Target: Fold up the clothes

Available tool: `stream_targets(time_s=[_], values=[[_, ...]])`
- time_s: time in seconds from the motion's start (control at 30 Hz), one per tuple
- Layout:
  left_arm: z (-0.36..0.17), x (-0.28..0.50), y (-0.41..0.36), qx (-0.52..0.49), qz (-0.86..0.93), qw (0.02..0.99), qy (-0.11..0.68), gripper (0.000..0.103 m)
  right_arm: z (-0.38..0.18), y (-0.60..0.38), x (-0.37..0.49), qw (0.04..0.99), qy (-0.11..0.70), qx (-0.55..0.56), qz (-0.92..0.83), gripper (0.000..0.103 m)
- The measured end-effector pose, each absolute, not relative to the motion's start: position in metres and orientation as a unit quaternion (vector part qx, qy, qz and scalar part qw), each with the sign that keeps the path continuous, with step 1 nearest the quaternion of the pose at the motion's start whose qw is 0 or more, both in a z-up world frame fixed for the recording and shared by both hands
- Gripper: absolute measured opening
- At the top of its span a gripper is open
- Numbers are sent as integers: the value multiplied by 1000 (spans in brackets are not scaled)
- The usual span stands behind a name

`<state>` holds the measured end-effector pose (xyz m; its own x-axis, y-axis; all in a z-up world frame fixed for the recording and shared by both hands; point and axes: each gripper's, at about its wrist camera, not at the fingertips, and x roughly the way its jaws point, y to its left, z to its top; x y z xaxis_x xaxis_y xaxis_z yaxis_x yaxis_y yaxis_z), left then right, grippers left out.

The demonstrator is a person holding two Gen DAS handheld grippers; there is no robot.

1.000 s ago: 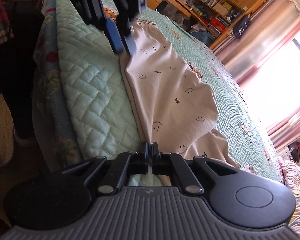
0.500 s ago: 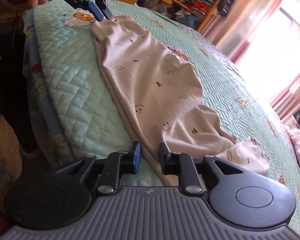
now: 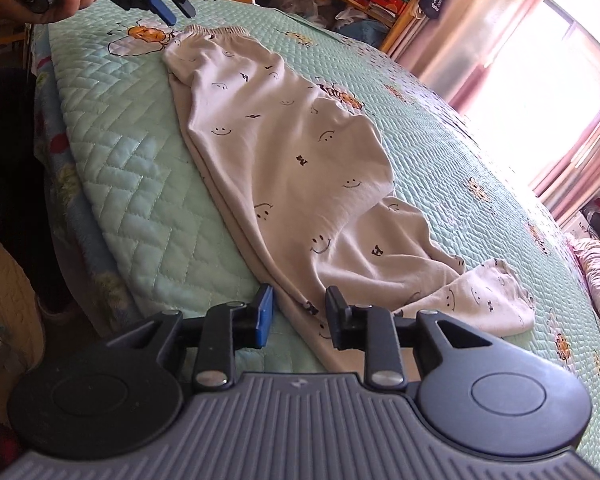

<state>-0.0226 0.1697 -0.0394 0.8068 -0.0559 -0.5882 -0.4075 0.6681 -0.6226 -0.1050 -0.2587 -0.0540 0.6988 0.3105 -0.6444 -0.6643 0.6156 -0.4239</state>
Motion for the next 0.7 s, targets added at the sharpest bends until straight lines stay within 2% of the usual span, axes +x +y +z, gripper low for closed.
stream_targets(time_s=[0.7], values=[[-47, 2, 173, -390, 106, 863, 303, 25, -54, -261, -104, 860, 269, -327, 284, 31]])
